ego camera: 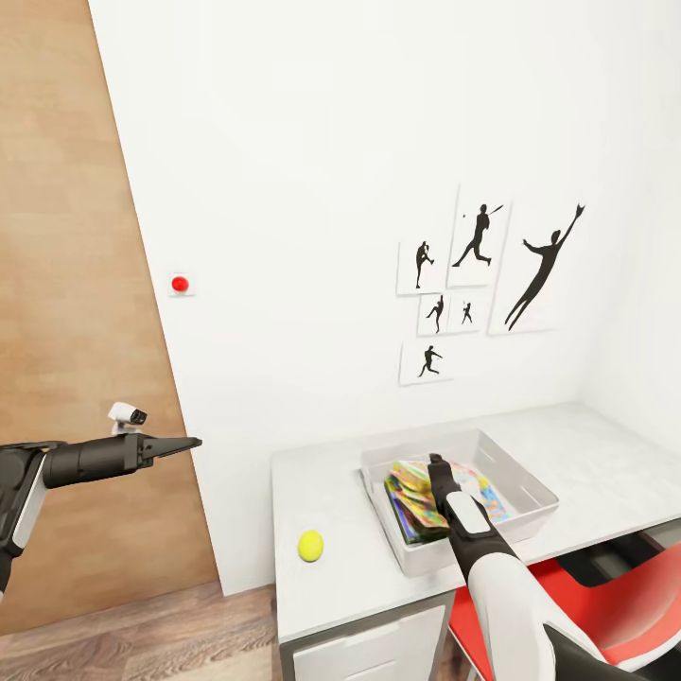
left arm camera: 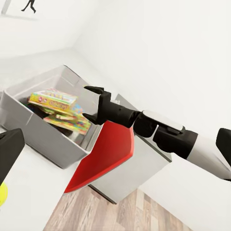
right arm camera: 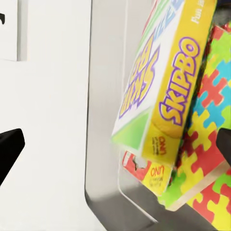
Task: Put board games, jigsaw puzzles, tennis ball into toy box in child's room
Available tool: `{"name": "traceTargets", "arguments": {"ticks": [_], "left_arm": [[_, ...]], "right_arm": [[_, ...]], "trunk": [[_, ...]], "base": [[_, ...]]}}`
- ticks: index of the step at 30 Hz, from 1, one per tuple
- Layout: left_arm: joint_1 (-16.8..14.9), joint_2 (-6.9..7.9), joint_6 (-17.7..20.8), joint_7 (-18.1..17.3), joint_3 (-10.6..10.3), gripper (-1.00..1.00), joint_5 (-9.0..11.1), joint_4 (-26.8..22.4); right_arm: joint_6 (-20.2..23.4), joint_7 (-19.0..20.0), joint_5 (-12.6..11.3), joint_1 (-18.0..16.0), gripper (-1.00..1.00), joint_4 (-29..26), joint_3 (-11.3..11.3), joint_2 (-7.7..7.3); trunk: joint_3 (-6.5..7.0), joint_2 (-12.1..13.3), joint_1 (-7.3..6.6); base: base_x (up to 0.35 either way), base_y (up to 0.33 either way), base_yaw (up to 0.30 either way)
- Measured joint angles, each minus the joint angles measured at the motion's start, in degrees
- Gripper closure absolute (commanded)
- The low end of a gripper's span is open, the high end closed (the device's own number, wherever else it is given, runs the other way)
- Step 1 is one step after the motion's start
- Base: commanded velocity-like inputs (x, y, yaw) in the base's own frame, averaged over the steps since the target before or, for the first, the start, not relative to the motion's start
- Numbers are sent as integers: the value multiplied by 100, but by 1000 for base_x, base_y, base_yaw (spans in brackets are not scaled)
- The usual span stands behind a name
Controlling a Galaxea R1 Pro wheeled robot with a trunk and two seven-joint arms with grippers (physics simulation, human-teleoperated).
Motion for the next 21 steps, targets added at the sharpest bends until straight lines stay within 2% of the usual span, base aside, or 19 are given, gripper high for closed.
{"name": "traceTargets", "arguments": {"ticks": [11,13,16,18,21], "left_arm": [[0,0,-4,0,0,-100,0,0],[0,0,-4,0,0,-100,0,0],[0,4,-4,0,0,-100,0,1],[0,7,-4,0,0,-100,0,0],[0,9,-4,0,0,-100,0,0]], "right_arm": [[115,38,0,30,-100,-47,20,-1],[322,56,-14,63,-100,-70,31,-72],[892,66,-6,97,-100,-211,27,-124],[1454,78,-3,179,-100,-700,32,-155],[1916,83,-121,432,-100,-1476,31,-167]], "trunk": [[0,0,0],[0,0,0],[0,0,0],[0,0,0],[0,0,0]], "base": [[0,0,0],[0,0,0],[0,0,0],[0,0,0],[0,0,0]]}}
